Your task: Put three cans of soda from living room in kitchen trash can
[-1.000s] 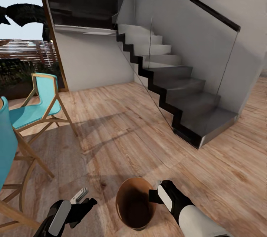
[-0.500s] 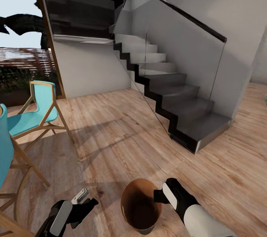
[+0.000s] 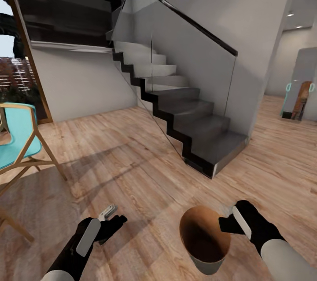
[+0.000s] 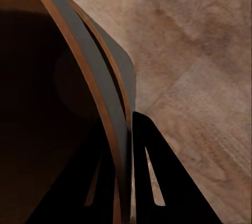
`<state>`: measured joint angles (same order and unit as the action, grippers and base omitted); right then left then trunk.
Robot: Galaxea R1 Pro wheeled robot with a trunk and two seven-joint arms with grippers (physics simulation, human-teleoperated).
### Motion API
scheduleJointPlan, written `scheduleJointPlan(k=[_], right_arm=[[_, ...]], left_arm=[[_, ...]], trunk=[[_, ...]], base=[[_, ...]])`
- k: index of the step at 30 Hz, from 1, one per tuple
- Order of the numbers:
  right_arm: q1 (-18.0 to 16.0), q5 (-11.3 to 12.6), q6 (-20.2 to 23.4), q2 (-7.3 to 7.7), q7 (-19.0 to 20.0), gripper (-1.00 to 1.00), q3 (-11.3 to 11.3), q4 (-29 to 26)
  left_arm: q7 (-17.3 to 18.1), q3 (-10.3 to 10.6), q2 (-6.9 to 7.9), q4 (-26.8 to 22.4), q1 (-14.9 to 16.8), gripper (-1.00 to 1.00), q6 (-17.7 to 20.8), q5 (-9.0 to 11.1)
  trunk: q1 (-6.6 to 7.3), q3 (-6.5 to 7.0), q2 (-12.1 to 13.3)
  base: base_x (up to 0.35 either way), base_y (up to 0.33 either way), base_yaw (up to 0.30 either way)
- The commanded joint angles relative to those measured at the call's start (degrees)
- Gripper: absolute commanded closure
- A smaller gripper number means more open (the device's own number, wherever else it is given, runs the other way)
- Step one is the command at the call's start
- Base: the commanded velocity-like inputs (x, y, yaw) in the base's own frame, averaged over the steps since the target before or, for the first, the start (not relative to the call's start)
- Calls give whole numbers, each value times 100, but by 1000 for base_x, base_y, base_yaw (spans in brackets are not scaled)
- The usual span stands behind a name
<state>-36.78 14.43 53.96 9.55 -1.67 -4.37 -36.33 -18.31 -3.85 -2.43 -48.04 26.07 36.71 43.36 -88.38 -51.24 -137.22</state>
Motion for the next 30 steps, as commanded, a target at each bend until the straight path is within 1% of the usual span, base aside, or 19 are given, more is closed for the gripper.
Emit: scheduleJointPlan(k=[1, 2, 3, 4, 8, 10, 11, 15, 18, 21, 25, 30], right_arm=[[-4, 206, -8, 65, 169, 100, 12, -240], [-4, 203, -8, 96, 252, 100, 11, -240], [-3, 181, -8, 207, 533, 100, 4, -242], [-3, 169, -8, 276, 676, 100, -1, -242], [-2, 146, -8, 375, 848, 100, -8, -239], [0, 145, -8, 477, 899, 100, -10, -236], [1, 158, -8, 560, 914, 100, -10, -236], [-3, 179, -4, 710, 937, 100, -9, -235], [0, 178, -6, 793, 952, 100, -12, -234], [2, 176, -7, 840, 961, 100, -17, -234], [4, 175, -5, 865, 965, 100, -19, -234], [4, 175, -4, 872, 966, 100, -26, -234]], left_arm=[[24, 19, -17, 89, 79, -100, -90, -4], [41, 27, -25, 120, 105, -100, -140, -4], [128, 60, -40, 187, 152, -100, -274, -2], [201, 99, -46, 216, 155, -100, -334, -5], [312, 180, -53, 246, 109, -100, -436, -12], [349, 229, -59, 254, 59, -100, -530, -6], [372, 265, -61, 257, 42, -100, -558, -5], [502, 336, -59, 259, 13, -100, -590, -3], [586, 360, -58, 260, -19, -100, -602, -5], [621, 370, -57, 260, -32, -100, -608, -10], [625, 403, -56, 260, -38, -100, -608, -17], [585, 638, -56, 260, -40, -100, -611, -19]], trunk=[[0, 0, -1], [0, 0, -1], [0, 0, -1], [0, 0, -1], [0, 0, -1], [0, 0, -1], [0, 0, -1], [0, 0, -1], [0, 0, -1], [0, 0, -1], [0, 0, -1], [0, 0, -1]], base=[[0, 0, -292], [0, 0, -292], [0, 0, -292], [0, 0, -292], [0, 0, -292], [0, 0, -292], [0, 0, -292], [0, 0, -292], [0, 0, -292], [-26, -25, -292], [-146, -157, -292], [-196, -224, -292]])
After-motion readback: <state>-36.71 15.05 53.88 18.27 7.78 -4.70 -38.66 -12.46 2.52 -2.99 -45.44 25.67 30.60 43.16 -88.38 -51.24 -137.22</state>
